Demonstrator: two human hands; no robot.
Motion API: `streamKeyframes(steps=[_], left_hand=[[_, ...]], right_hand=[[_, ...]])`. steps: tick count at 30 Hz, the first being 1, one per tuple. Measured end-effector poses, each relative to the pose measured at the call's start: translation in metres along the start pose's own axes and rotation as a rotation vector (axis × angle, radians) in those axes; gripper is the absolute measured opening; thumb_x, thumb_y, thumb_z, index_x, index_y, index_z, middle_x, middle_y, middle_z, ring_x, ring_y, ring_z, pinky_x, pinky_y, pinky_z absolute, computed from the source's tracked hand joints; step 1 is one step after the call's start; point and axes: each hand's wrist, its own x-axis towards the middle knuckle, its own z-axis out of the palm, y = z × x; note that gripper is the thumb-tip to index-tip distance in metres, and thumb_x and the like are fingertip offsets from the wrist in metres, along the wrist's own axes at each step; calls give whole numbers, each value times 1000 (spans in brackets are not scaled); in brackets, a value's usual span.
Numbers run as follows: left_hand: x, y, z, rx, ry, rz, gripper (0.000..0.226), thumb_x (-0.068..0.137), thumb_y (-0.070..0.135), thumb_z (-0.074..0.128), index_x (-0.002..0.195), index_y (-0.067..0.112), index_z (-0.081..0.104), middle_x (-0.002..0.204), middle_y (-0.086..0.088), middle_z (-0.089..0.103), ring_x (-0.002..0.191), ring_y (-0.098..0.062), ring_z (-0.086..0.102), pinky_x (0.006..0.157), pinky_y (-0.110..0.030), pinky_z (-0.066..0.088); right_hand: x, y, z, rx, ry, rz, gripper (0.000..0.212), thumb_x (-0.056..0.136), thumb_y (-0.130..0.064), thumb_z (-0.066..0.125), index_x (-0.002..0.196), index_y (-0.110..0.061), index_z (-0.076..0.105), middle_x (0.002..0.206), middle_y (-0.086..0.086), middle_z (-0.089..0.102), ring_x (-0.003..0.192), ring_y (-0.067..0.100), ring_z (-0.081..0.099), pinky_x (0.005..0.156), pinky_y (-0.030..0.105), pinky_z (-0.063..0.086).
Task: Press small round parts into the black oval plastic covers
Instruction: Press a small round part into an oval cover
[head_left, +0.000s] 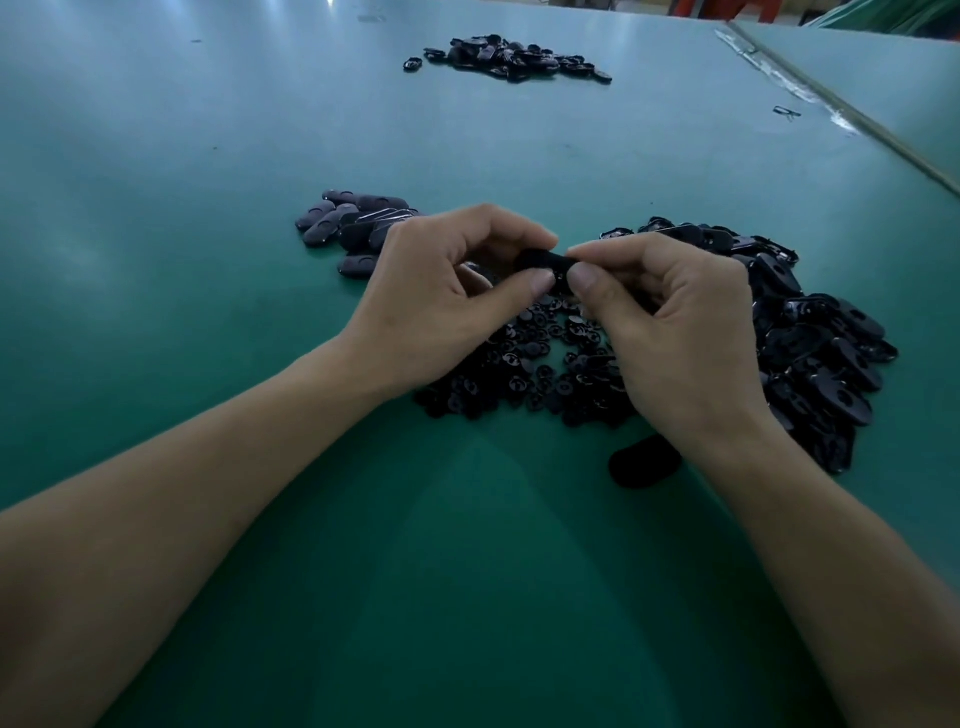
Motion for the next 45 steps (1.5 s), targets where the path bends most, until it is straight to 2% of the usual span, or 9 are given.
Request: streamKeyframes(steps=[4,7,10,15,25,33,37,41,45], left_hand=[[-1,1,0,56,-25,53,26,85,17,78,108,27,70,78,-4,69,64,-28,64,59,-32,55],[-1,0,0,107,-1,83,22,85,23,78,104,31,70,78,0,73,64,-24,65,60,-35,54],[1,-1,0,110,87,45,10,86,29,75,93,34,69,78,6,73,68,-14,67,61,-30,53],[3,-3,-2,130,144,-1,8,88,30,74,87,25,68,76,15,67,67,0,60,60,-15,43],[6,-7,-6,78,153,-38,27,85,27,78,108,32,64,75,13,65,66,-2,62,64,-19,50],[6,-8,-6,15,193,-42,13,86,27,76,92,35,69,82,11,74,73,-8,69,63,-24,52],[5,-8,-5,-69,186,-55,8,86,20,76,91,23,71,76,7,73,63,-16,70,62,-33,60],[5,-8,-5,-97,194,-95,14,85,16,76,95,24,69,72,11,70,60,-16,71,61,-26,59],[6,-7,-5,-116,187,-118,14,86,14,74,95,24,70,76,10,71,66,-18,73,64,-26,59]], right_hand=[[0,-3,-1,37,17,25,23,89,-14,72,93,-34,61,78,-14,74,78,9,72,81,42,58],[0,-3,0,-18,24,2,28,91,-6,64,95,-33,59,87,-15,73,86,3,71,85,31,57],[-1,1,-3,-317,-30,-13,16,93,-13,65,104,-24,70,95,-12,69,92,2,65,85,14,48],[-3,5,-6,-718,-194,49,24,94,-41,62,107,-23,74,103,3,64,106,24,51,91,32,39],[-3,5,-2,-746,-177,16,19,98,-30,60,104,-18,74,100,5,66,96,21,53,81,25,33],[0,4,-2,-563,-91,19,15,102,-24,54,95,-15,64,88,-1,64,79,17,58,72,32,44],[2,4,-2,-527,-99,36,13,101,-22,56,106,-17,67,86,-3,64,76,11,56,63,15,36],[1,5,-2,-554,-207,5,24,101,-22,57,121,-19,69,109,2,69,98,14,62,80,10,37],[-1,6,-1,-517,-193,-42,20,99,-17,58,112,-18,73,101,-1,69,93,11,62,80,8,38]])
